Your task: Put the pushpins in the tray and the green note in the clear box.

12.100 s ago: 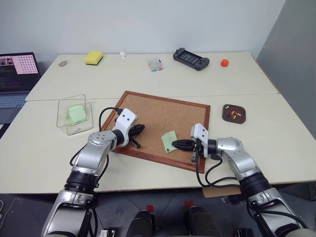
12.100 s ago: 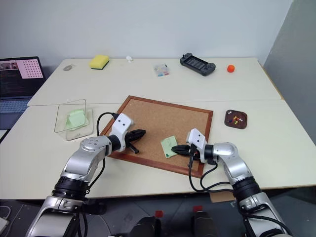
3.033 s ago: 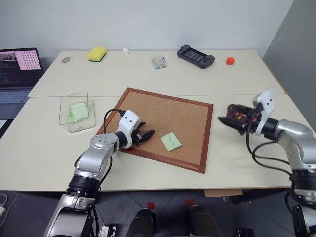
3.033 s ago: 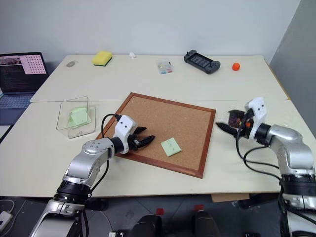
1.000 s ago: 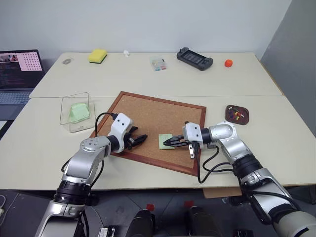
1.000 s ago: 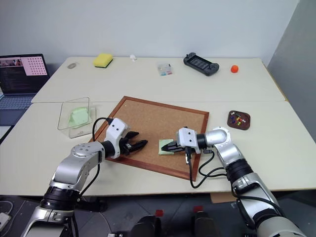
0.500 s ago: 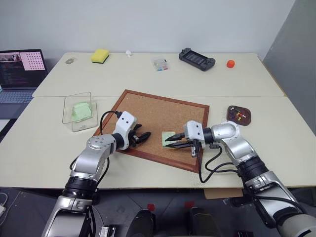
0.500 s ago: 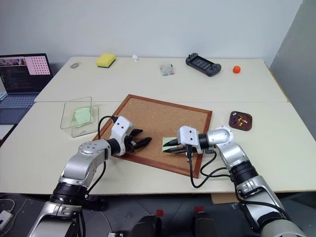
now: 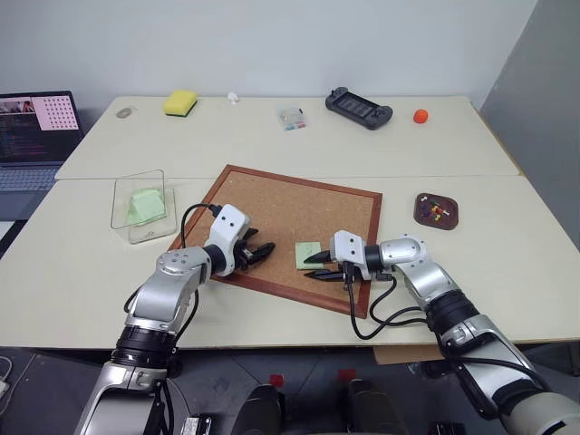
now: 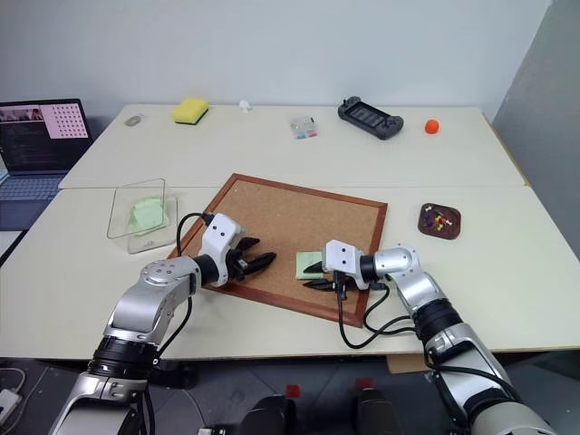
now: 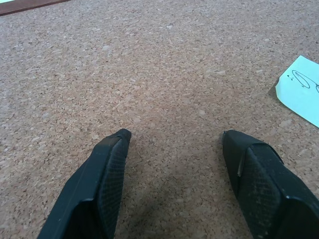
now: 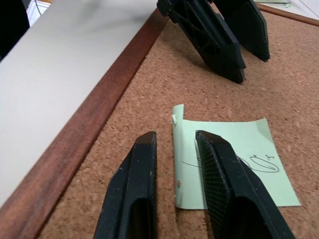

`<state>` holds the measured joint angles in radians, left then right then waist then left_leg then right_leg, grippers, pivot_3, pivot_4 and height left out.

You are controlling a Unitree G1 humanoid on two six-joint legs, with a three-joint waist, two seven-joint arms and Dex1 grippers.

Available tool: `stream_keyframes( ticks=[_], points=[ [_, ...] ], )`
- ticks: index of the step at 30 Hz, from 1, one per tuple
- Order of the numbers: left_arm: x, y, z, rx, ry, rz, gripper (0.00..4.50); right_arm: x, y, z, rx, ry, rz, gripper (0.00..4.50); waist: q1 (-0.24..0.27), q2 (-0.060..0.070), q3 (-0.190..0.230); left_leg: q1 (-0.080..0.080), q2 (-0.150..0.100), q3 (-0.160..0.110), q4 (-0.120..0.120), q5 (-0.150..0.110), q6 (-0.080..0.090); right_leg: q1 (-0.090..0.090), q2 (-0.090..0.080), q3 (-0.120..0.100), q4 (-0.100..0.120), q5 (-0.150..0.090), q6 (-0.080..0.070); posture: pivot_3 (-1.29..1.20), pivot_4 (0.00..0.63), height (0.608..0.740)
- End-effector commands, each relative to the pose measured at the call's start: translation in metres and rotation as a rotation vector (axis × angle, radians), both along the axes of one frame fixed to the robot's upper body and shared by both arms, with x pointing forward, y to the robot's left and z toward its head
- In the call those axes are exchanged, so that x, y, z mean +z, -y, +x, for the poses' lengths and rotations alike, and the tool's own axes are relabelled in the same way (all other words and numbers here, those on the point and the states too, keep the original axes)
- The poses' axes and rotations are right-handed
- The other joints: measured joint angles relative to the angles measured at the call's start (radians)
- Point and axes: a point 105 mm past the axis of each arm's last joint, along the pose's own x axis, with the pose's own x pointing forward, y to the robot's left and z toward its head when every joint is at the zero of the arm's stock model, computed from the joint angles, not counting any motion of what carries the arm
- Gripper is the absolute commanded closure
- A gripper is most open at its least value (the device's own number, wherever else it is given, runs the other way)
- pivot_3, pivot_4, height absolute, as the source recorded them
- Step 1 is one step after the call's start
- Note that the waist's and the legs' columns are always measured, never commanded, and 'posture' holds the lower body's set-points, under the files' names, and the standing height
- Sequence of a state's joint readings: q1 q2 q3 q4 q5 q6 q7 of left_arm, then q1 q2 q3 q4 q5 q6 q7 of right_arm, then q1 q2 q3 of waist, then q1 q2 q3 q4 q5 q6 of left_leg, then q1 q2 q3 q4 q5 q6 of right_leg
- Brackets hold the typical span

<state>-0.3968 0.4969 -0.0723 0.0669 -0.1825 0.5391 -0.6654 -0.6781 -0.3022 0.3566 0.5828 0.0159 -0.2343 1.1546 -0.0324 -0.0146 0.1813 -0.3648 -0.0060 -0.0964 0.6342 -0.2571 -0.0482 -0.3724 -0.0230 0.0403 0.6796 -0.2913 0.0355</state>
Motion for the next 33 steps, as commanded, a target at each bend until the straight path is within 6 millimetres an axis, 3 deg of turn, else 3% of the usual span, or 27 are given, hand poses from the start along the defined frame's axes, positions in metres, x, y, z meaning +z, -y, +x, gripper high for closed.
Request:
stream_keyframes(
  ticks=[1,4,9,15,19,24,27,30,33],
  points=[
    [-0.021,-0.001,-0.009,0.002,-0.085,0.027,1.34,0.008,0.0,0.004,-0.01,0.026,0.024,3.88,0.0,0.0,0.0,0.0,0.0,0.0,0.0,0.0,0.0,0.0,0.0,0.0,0.0,0.0,0.0,0.0,0.15,0.74],
    [-0.02,0.002,-0.008,-0.005,-0.085,0.025,1.34,0.011,-0.001,0.006,-0.017,0.025,0.038,4.48,0.0,0.0,0.0,0.0,0.0,0.0,0.0,0.0,0.0,0.0,0.0,0.0,0.0,0.0,0.0,0.0,0.15,0.74],
    [-0.02,0.003,-0.006,-0.01,-0.086,0.025,1.34,0.018,-0.001,0.005,-0.009,0.036,0.062,4.48,0.0,0.0,0.0,0.0,0.0,0.0,0.0,0.0,0.0,0.0,0.0,0.0,0.0,0.0,0.0,0.0,0.15,0.74],
    [-0.006,0.002,-0.004,0.001,-0.061,-0.03,1.34,0.059,-0.005,-0.011,0.105,0.204,0.1,4.48,0.001,0.0,0.0,-0.001,0.0,0.0,0.0,0.0,0.0,-0.001,0.0,0.0,0.0,0.0,0.0,0.0,0.15,0.74],
    [0.028,0.002,-0.005,0.008,-0.054,-0.234,0.97,0.072,-0.003,-0.017,0.151,0.339,0.066,4.5,0.0,-0.001,0.001,-0.001,0.0,0.0,-0.001,0.0,0.0,-0.001,0.0,0.0,-0.001,0.0,0.0,0.0,0.15,0.74],
    [0.087,-0.006,-0.017,0.001,-0.078,-0.597,0.07,0.09,-0.008,-0.014,0.147,0.524,0.096,4.5,-0.002,-0.006,0.004,-0.008,0.001,-0.001,-0.001,0.0,0.0,-0.008,0.0,-0.001,-0.001,0.0,0.0,0.0,0.15,0.74],
    [0.118,-0.007,-0.036,-0.082,-0.109,-0.839,0.07,0.094,-0.01,-0.009,0.131,0.6,0.101,4.5,-0.003,-0.006,0.005,-0.02,0.004,-0.002,0.004,0.004,-0.007,-0.018,-0.001,-0.002,0.001,0.0,0.0,0.0,0.15,0.74],
    [0.118,-0.001,-0.054,-0.14,-0.187,-0.913,0.07,0.097,-0.011,-0.005,0.127,0.657,0.104,4.5,-0.005,-0.006,0.004,-0.02,0.004,-0.002,0.005,0.003,-0.008,-0.017,-0.001,-0.002,0.0,0.0,0.0,0.0,0.15,0.74],
    [0.104,0.006,-0.056,-0.11,-0.275,-0.925,0.07,0.103,-0.016,-0.006,0.141,0.717,0.124,4.5,-0.002,-0.006,0.005,-0.019,0.001,-0.002,0.006,0.003,-0.008,-0.016,-0.002,-0.002,0.0,0.0,0.0,0.0,0.15,0.74]
  ],
)
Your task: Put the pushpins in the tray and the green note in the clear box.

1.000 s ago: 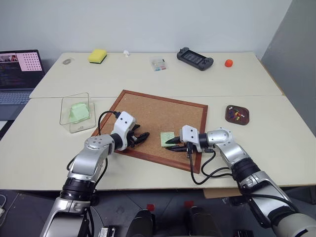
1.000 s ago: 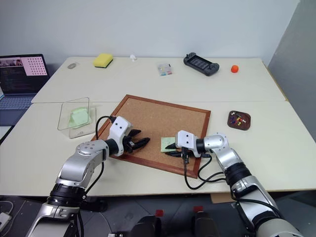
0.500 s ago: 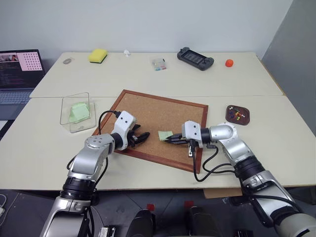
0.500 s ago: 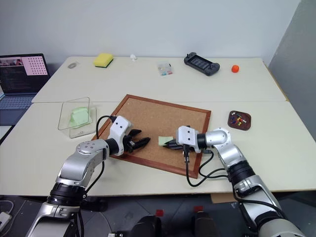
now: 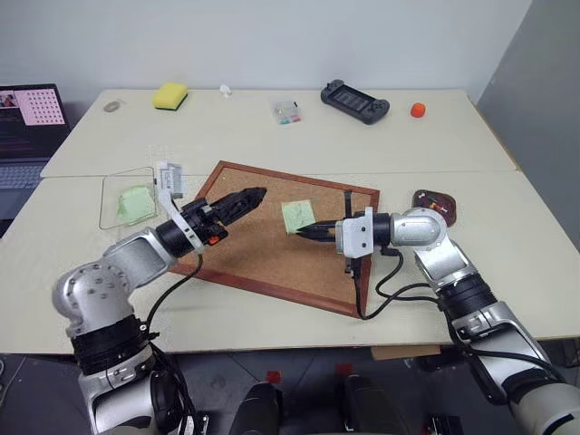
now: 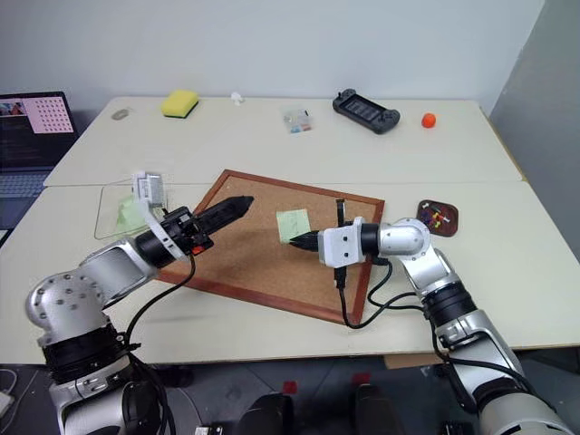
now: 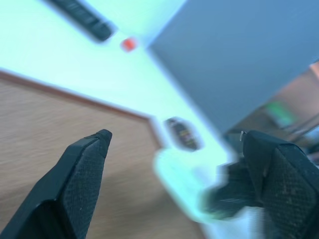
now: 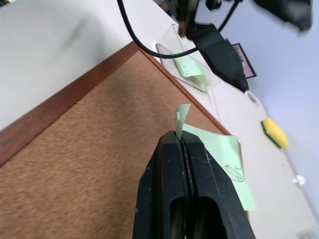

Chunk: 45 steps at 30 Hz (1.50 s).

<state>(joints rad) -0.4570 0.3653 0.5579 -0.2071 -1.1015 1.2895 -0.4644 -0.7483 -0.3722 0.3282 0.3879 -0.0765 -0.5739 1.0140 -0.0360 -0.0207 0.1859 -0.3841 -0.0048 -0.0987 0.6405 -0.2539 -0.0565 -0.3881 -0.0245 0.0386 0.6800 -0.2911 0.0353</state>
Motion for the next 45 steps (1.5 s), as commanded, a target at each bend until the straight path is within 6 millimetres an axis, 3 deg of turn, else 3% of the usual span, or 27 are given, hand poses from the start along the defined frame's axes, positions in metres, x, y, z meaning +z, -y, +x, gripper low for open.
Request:
stream_keyframes(
  ticks=[1,7,11,33,36,45],
  points=[
    [-0.007,0.014,-0.009,-0.047,-0.077,-0.041,0.07,0.021,-0.008,-0.002,0.035,0.13,0.05,4.5,0.002,0.0,0.0,0.0,0.0,0.0,0.001,0.0,0.0,0.0,0.0,0.0,0.0,0.0,0.0,0.0,0.15,0.74],
    [-0.02,0.031,-0.006,-0.058,-0.144,-0.06,0.07,0.028,-0.018,-0.012,0.089,0.212,0.067,4.5,0.004,-0.001,0.001,0.0,0.0,-0.001,0.003,0.0,0.0,0.001,0.0,0.0,0.0,0.0,0.0,0.0,0.15,0.74],
    [-0.013,0.038,-0.001,-0.06,-0.105,-0.082,0.07,0.026,-0.02,-0.017,0.108,0.222,0.067,4.5,0.004,-0.001,0.001,0.0,0.0,0.0,0.003,0.0,0.0,0.001,0.001,0.0,0.0,0.0,0.0,0.0,0.15,0.74],
    [-0.006,0.041,-0.006,-0.094,-0.061,-0.125,4.37,0.024,-0.017,-0.009,0.063,0.195,0.079,4.5,0.004,-0.001,0.001,0.0,-0.001,0.0,0.003,0.0,-0.001,0.001,0.001,0.001,0.0,0.0,0.0,0.0,0.15,0.74],
    [-0.01,0.042,-0.005,-0.083,-0.069,-0.1,4.47,0.025,-0.018,-0.01,0.064,0.189,0.086,4.5,0.004,-0.001,0.001,0.0,-0.001,0.0,0.003,0.0,0.0,0.001,0.001,0.001,0.0,0.0,0.0,0.0,0.15,0.74],
    [-0.012,0.039,0.004,-0.039,-0.082,-0.078,4.5,0.03,-0.015,-0.014,0.069,0.137,0.115,2.8,0.004,-0.001,0.001,0.0,-0.001,0.0,0.003,0.0,0.0,0.001,0.001,0.001,0.0,0.0,0.0,0.0,0.15,0.74]
  ],
)
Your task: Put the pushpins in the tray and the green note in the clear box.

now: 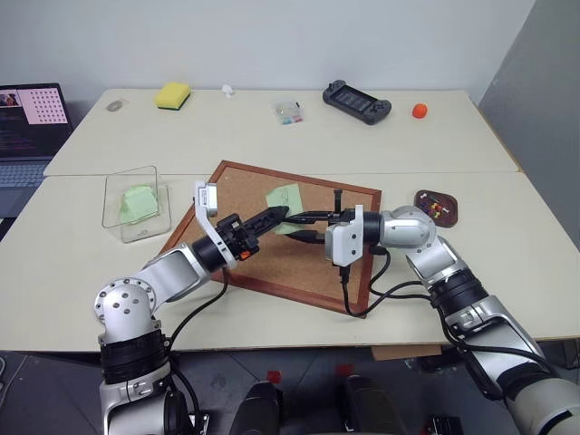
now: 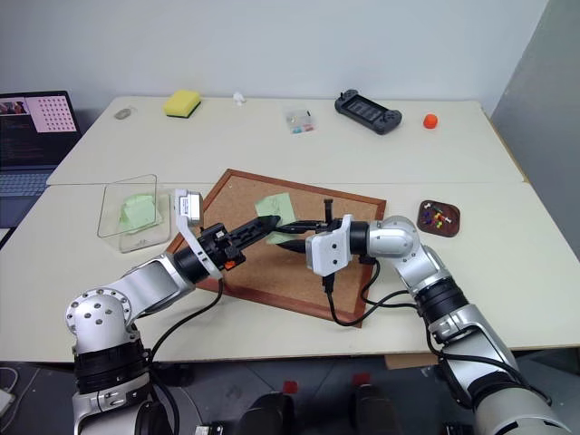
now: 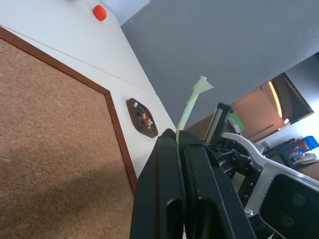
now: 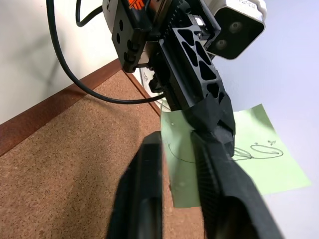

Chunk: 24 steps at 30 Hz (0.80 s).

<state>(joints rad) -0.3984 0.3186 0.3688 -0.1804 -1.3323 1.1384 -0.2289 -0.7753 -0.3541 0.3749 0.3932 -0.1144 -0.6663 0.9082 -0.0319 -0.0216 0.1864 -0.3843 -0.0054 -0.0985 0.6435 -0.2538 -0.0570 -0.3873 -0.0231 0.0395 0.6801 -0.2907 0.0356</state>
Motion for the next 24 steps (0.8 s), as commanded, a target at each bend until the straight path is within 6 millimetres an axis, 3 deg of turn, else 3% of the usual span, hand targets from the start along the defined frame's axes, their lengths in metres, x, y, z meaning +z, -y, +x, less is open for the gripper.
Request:
stream_keyframes(
  ticks=[1,3,6,12,19,24],
  points=[
    [0.005,0.0,0.002,0.004,0.022,0.011,4.5,0.02,0.002,-0.008,0.028,0.017,0.066,2.59,0.0,0.0,0.0,0.0,0.0,0.0,0.0,0.0,0.0,0.0,0.0,0.0,0.0,0.0,0.0,0.0,0.15,0.74],
    [0.005,-0.003,0.003,0.02,0.022,0.013,4.5,0.022,0.006,-0.009,0.021,0.0,0.082,1.99,0.0,0.0,0.0,0.0,0.0,0.0,0.0,0.0,0.0,0.0,0.0,0.0,0.0,0.0,0.0,0.0,0.15,0.74],
    [0.005,-0.013,0.004,0.059,0.029,0.034,4.5,0.026,0.015,-0.012,-0.004,-0.05,0.123,1.45,0.0,0.0,0.0,0.0,0.0,0.0,0.0,0.0,0.0,0.0,0.0,0.0,0.0,0.0,0.0,0.0,0.15,0.74],
    [0.01,-0.048,0.002,0.227,0.067,0.078,4.5,0.041,0.026,-0.013,-0.072,-0.226,0.249,0.1,-0.002,0.0,0.0,0.0,0.0,0.0,0.0,0.0,0.0,-0.001,-0.001,0.001,0.0,0.0,0.0,0.0,0.15,0.74],
    [0.029,-0.105,0.004,0.566,0.166,0.234,4.5,0.051,0.009,-0.021,-0.048,-0.721,0.417,0.01,0.0,0.0,0.0,-0.001,0.002,-0.003,-0.001,0.0,0.0,-0.001,-0.002,0.002,0.0,0.0,0.0,0.0,0.15,0.74],
    [0.037,-0.16,0.012,0.819,0.207,0.36,4.5,0.05,-0.004,-0.037,0.012,-0.801,0.347,0.01,0.002,0.0,0.0,-0.001,0.0,-0.003,-0.001,-0.001,0.002,-0.001,-0.001,0.001,-0.001,0.0,-0.001,0.0,0.15,0.74]
  ],
)
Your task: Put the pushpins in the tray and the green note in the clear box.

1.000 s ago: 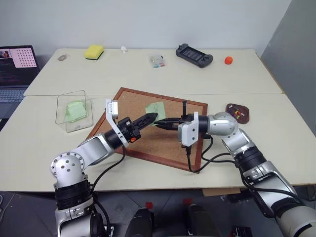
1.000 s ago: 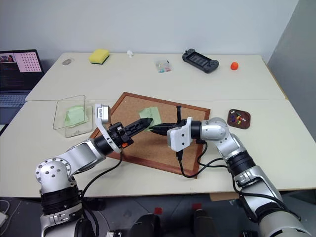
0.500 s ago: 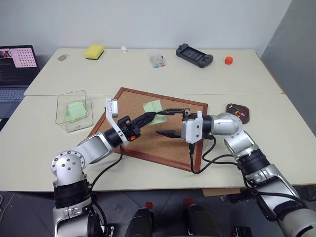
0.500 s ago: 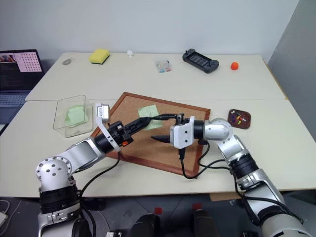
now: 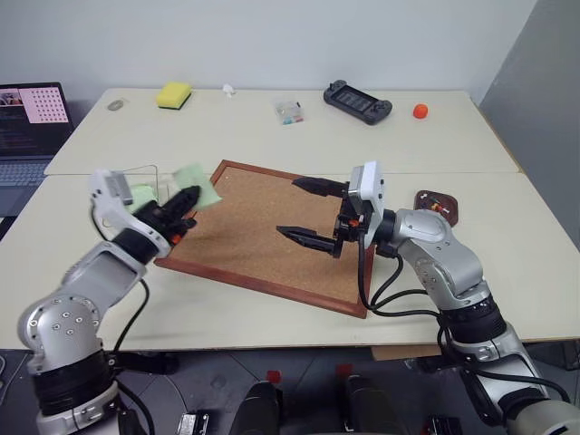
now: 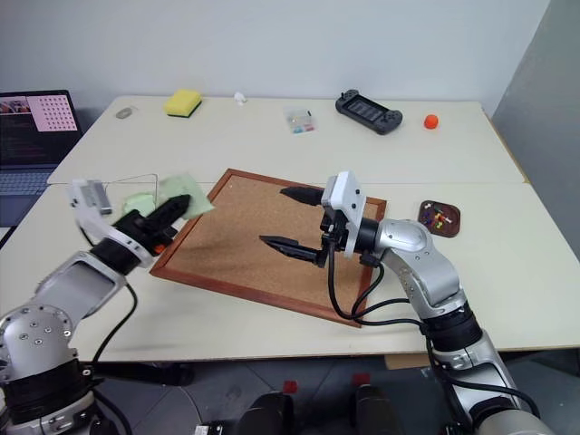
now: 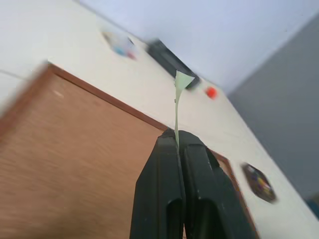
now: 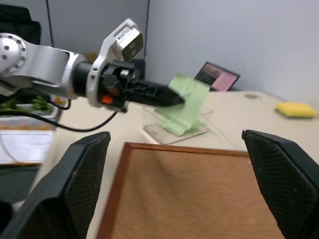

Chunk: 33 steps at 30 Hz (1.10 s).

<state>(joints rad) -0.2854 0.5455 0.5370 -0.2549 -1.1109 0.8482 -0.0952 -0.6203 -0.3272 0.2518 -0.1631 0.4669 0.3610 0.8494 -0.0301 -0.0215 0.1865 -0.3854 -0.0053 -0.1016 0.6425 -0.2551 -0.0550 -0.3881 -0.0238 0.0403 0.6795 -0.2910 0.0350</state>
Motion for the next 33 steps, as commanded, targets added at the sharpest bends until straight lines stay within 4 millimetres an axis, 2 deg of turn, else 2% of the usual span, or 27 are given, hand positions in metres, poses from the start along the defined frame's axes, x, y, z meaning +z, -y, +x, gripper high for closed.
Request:
stream_keyframes(
  ticks=[1,4,11,12,13,18,19,21,25,27,28,31,33],
  points=[
    [0.013,-0.044,0.004,0.224,0.062,0.12,4.5,0.013,-0.008,-0.014,0.068,-0.004,0.02,0.01,0.0,0.0,0.0,0.0,0.0,0.0,0.0,0.0,0.0,0.0,0.0,0.0,0.0,0.0,0.0,0.0,0.15,0.74],
    [0.005,-0.071,0.011,0.396,0.058,0.157,4.5,0.014,-0.01,-0.015,0.078,-0.016,0.015,0.01,0.0,0.0,0.0,0.0,-0.001,0.001,-0.001,0.0,0.001,0.0,0.001,-0.001,0.0,0.0,0.0,0.0,0.15,0.74],
    [-0.013,-0.09,0.026,0.494,0.023,0.122,4.5,0.01,-0.006,-0.014,0.067,-0.012,-0.01,0.01,0.001,0.0,0.0,-0.001,-0.001,0.001,0.0,-0.001,0.002,-0.001,0.0,-0.002,0.0,0.0,0.0,0.0,0.15,0.74],
    [-0.013,-0.093,0.029,0.5,0.024,0.114,4.1,0.01,-0.006,-0.013,0.063,-0.008,-0.015,0.0,0.0,0.0,0.0,-0.001,0.0,0.0,0.0,-0.001,0.002,-0.001,0.0,-0.002,0.0,0.0,0.0,0.0,0.15,0.74],
    [-0.014,-0.094,0.032,0.498,0.025,0.094,4.03,0.01,-0.005,-0.013,0.058,-0.005,-0.018,0.0,0.0,0.0,0.0,-0.001,0.0,0.001,0.0,-0.001,0.002,-0.001,0.0,-0.002,0.0,0.0,0.0,0.0,0.15,0.74],
    [-0.02,-0.104,0.041,0.515,0.002,0.078,3.06,0.011,-0.003,-0.01,0.038,0.004,-0.017,0.0,0.0,0.0,0.0,-0.001,0.0,0.001,0.0,-0.001,0.002,-0.001,0.0,-0.003,0.0,0.0,0.0,0.0,0.15,0.74],
    [-0.02,-0.104,0.041,0.514,0.003,0.079,2.76,0.012,-0.003,-0.01,0.035,0.005,-0.016,0.0,-0.001,0.0,0.0,-0.001,0.0,0.001,0.0,-0.001,0.002,-0.001,0.0,-0.003,0.0,0.0,0.0,0.0,0.15,0.74],
    [-0.019,-0.103,0.042,0.506,0.008,0.078,2.48,0.012,-0.002,-0.009,0.026,0.005,-0.015,0.0,-0.004,0.0,0.0,-0.001,0.0,0.001,0.0,-0.001,0.002,-0.001,0.0,-0.002,0.0,0.0,0.0,0.0,0.15,0.74],
    [-0.016,-0.102,0.041,0.504,0.018,0.08,1.64,0.013,-0.001,-0.008,0.013,0.006,-0.012,0.0,-0.002,0.0,0.0,-0.001,0.0,0.0,0.0,-0.001,0.002,-0.001,-0.001,-0.003,0.0,0.0,0.0,0.0,0.15,0.74],
    [-0.011,-0.097,0.037,0.482,0.037,0.138,1.33,0.013,0.0,-0.007,0.0,0.006,-0.007,0.0,-0.002,0.0,0.0,-0.001,0.0,0.0,0.0,-0.001,0.002,-0.001,-0.002,-0.003,0.0,0.0,0.0,0.0,0.15,0.74],
    [-0.008,-0.09,0.034,0.452,0.051,0.213,1.04,0.013,0.002,-0.006,-0.015,0.003,-0.001,0.0,-0.003,0.0,0.0,-0.001,0.0,0.0,0.0,-0.001,0.002,-0.001,-0.002,-0.003,0.0,0.0,0.0,0.0,0.15,0.74],
    [-0.005,-0.054,0.02,0.32,0.084,0.458,0.41,0.011,0.011,0.002,-0.126,-0.001,0.012,0.0,-0.004,0.0,0.0,-0.001,0.0,0.001,-0.001,-0.001,0.001,-0.002,-0.002,-0.002,0.0,0.0,0.0,0.0,0.15,0.74],
    [-0.01,-0.028,0.009,0.221,0.093,0.55,0.41,0.008,0.022,0.012,-0.244,0.001,0.031,0.0,-0.002,0.0,0.0,-0.001,0.0,0.0,-0.002,0.0,-0.001,-0.002,-0.004,0.0,0.0,0.0,0.0,0.0,0.15,0.74]
  ],
)
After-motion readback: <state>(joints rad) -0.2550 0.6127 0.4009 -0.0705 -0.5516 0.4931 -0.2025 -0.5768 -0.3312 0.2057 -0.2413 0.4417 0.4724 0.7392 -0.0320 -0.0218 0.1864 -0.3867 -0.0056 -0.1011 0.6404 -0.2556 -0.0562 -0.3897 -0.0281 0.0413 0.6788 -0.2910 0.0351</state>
